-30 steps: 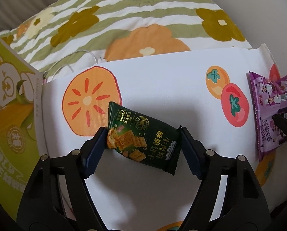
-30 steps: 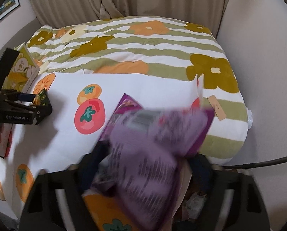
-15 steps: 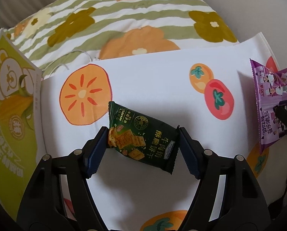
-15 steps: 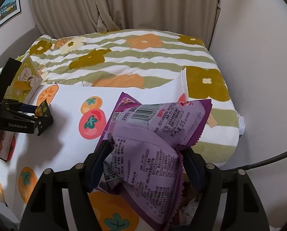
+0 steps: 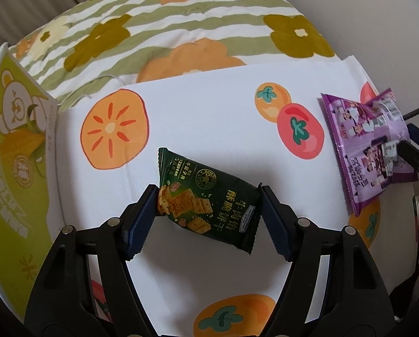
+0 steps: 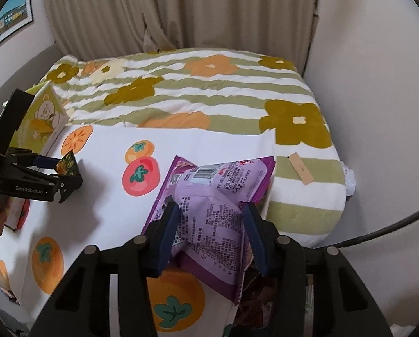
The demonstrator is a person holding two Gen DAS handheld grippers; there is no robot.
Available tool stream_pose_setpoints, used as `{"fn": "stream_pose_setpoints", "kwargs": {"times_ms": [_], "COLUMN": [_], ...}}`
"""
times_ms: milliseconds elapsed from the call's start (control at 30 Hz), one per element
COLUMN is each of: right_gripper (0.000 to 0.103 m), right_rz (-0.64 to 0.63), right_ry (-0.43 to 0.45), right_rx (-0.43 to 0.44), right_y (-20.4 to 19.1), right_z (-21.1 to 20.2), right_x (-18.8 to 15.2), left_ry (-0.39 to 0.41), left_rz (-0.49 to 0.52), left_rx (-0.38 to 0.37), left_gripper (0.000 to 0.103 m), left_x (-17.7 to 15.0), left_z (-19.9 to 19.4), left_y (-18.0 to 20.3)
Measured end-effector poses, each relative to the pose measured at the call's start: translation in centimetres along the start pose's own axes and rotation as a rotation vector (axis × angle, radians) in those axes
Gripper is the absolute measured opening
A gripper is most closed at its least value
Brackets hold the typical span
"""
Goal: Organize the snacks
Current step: 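Carry both snacks over the green box and open both tools to drop them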
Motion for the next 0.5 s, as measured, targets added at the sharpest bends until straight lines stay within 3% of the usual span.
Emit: {"fn": "stream_pose_setpoints", "kwargs": {"times_ms": [100, 167, 267, 400, 500], "right_gripper": [0.053, 0.071, 0.071, 0.071, 0.058], "right_rz": [-0.021, -0.03, -0.045, -0.031, -0.05], "right_ry": [-0.005, -0.024, -0.08, -0.061, -0.062], "right_rx": [-0.011, -0.012, 0.006, 0.046, 0.05], "right_y": [-0.4, -0.6, -1.2, -1.3, -1.5], "right_z": [0.6, 1.5, 3.3, 3.5, 3.6], "right_x": [0.4, 0.5, 0.3, 0.7, 0.7], "left_ry": [-0.004, -0.007, -0.009, -0.008, -0.004], "left_rz": [0.001, -0.004, -0.009, -0.016, -0.021], "left_rx": [0.002, 0.0, 0.002, 0.004, 0.004], "left_gripper": [0.069, 0.069, 0.069, 0.069, 0.069], "left_x": [-0.2, -0.3, -0.4, -0.3, -0.2], "left_z": [0.2, 0.3, 0.4, 0.4, 0.3], "left_y": [0.0, 0.0, 0.0, -0.1, -0.2]}}
Point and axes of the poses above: each gripper's, at about its wrist camera, not at the fingertips, and z roughly the way its jaws point, y to its right, x to its top, the point moved 3 cm from there along z, roughly the way its jaws point, and after that the axes turned 11 degrees about -x, right-handed, at the moved point
